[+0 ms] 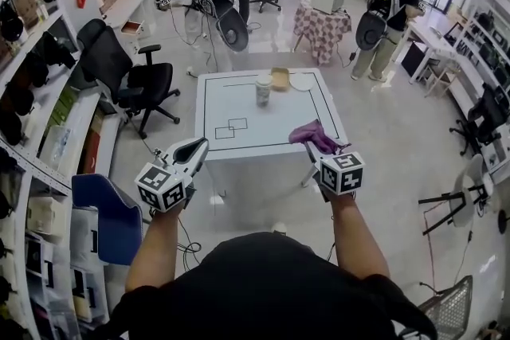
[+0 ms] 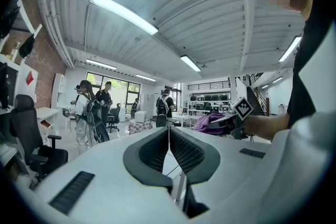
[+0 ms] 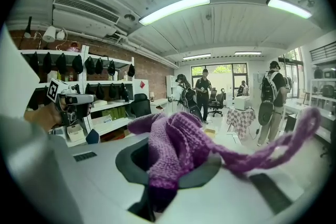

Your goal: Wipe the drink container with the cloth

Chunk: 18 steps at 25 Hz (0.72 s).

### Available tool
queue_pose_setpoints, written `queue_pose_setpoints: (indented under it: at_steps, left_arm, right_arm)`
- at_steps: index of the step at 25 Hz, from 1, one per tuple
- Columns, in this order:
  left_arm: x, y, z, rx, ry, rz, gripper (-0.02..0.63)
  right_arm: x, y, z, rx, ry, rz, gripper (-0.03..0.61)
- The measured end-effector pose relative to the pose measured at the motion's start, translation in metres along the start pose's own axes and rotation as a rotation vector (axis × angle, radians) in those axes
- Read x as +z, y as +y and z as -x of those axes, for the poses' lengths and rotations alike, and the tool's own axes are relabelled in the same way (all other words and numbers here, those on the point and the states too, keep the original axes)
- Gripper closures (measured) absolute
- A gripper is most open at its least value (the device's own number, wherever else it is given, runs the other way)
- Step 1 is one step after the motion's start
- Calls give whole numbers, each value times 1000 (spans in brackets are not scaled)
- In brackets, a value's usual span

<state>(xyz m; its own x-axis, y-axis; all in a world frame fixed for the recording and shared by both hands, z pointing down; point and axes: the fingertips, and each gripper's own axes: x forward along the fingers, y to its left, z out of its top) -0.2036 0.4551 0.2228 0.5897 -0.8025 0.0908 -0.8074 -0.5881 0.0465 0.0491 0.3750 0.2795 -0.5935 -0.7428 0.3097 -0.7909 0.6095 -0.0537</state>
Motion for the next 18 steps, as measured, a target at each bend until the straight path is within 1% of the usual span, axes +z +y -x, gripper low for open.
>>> queue_pose_setpoints:
  at_steps: [9, 18]
  left_arm:
    - [-2, 33, -76, 34, 23, 14, 589]
    - [-16, 69, -139, 82, 42, 44, 589]
  right_arm:
    - [6, -70, -66, 37, 32, -5, 502]
    - [2, -122, -129, 78, 71, -4, 502]
